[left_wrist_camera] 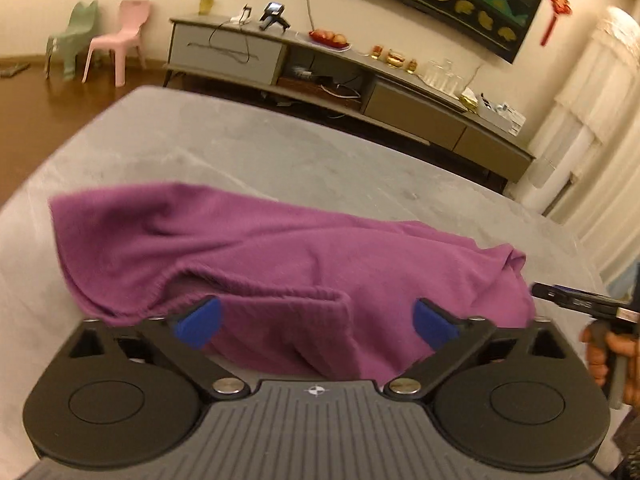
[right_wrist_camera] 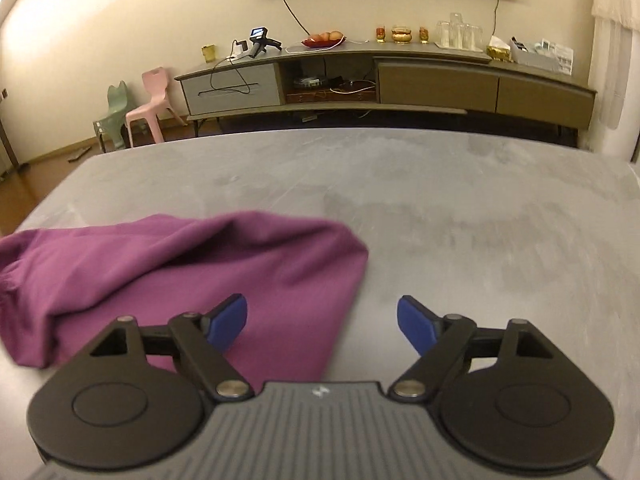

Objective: Fold clothes

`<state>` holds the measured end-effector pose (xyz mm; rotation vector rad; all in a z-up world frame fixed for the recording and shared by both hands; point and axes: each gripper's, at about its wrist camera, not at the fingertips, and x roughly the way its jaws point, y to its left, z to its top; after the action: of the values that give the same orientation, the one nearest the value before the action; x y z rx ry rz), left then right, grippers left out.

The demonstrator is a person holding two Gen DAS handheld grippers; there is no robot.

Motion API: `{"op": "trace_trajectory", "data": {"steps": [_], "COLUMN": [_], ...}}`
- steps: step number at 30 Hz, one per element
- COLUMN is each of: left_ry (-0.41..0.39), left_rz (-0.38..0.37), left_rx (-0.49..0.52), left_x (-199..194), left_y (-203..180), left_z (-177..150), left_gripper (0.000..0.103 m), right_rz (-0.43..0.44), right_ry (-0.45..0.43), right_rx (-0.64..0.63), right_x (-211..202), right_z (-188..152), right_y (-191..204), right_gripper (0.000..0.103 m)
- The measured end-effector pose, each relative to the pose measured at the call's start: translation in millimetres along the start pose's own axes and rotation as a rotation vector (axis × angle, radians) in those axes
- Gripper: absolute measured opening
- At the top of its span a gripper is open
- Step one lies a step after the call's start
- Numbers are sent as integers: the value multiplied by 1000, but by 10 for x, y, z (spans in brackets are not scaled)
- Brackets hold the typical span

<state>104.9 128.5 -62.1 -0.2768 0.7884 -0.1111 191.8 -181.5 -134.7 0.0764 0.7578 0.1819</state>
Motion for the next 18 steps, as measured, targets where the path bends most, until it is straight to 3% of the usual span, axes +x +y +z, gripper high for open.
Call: {"op": "trace_trajectory", "data": {"steps": [3, 4, 5, 6, 8, 9, 13, 15, 18], "left_ry": [46, 41, 37, 38, 41, 23, -148, -285, -444], "left_rz": [77, 97, 121, 151, 144, 144, 61, -33, -124], "left_rx": [5, 26, 43, 51, 47, 56, 51, 18, -18], "left_x": [436, 554, 661, 742, 821, 811, 419, -64, -873], "left_y": [-90, -98, -110, -129, -97, -106, -168, -119, 78], "left_z": [74, 113, 143, 151, 217, 307, 807, 1091, 1324], "left_gripper": [101, 99, 81, 43, 12, 11, 10, 9, 9], "right_rz": [11, 22, 33, 45, 59, 66, 90, 86, 80], "right_ry": [8, 23, 38, 54, 37, 28, -195, -354, -619], "right_rx": [-6, -6, -5, -4, 2, 5, 91, 91, -16], "right_x": [250, 291, 329, 367, 316, 288, -313, -805, -1688], "right_z": [89, 94, 98, 101, 106, 109, 351, 469, 443], "right_y": [-54, -47, -40, -33, -49, -58, -197, -202, -53], "right_gripper": [85, 67, 32, 19, 4, 4, 2, 2, 2]}}
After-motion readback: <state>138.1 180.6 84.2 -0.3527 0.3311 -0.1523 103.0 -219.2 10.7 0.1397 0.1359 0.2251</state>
